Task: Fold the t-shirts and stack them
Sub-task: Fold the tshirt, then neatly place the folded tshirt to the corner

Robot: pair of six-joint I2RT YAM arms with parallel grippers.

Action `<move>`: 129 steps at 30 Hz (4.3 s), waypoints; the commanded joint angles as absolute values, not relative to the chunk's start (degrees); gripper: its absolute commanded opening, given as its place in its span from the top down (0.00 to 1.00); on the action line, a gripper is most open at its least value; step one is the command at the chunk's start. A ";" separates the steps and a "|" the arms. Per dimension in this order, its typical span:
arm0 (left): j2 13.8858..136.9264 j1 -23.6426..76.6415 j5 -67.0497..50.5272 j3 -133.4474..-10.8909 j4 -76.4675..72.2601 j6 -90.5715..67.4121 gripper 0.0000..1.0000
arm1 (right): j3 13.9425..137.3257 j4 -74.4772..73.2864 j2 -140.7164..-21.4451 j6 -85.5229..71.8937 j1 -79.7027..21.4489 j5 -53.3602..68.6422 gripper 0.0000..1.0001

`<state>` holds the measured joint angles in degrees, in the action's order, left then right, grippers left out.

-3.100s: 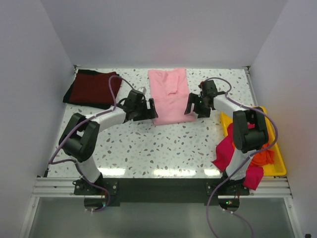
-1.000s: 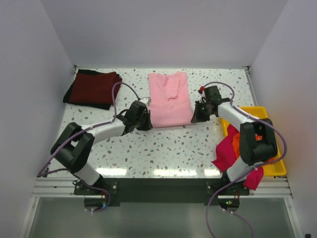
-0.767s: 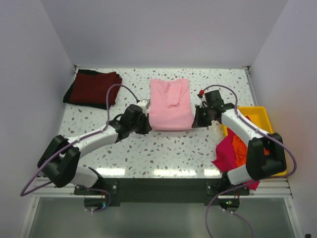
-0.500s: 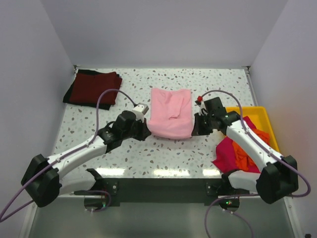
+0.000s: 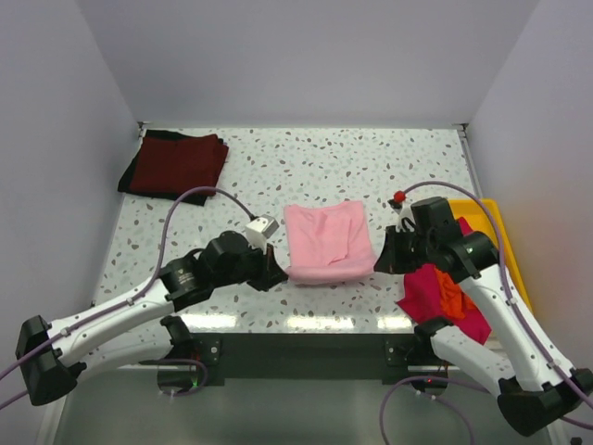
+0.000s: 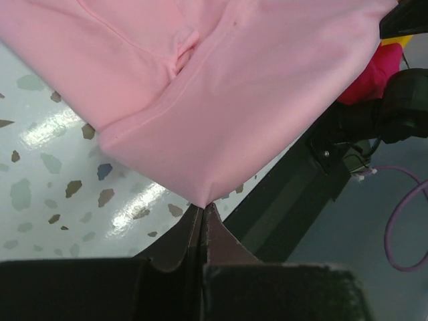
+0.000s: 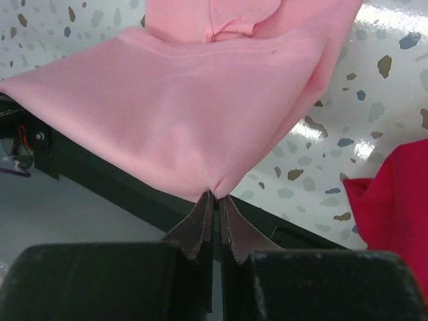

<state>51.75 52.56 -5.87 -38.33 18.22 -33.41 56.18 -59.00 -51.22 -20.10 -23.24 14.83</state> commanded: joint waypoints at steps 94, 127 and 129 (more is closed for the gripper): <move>90.61 28.30 -22.33 -35.95 -29.89 -52.21 0.00 | 65.04 -17.66 -105.02 -15.03 -10.90 28.74 1.00; 109.69 41.66 -10.02 -42.71 -33.05 -60.21 0.09 | 51.68 -15.21 -99.32 -18.54 -15.11 29.00 1.00; 110.21 41.92 -9.76 -43.06 -32.87 -59.94 0.14 | 51.50 -14.59 -99.32 -19.07 -15.55 29.27 1.00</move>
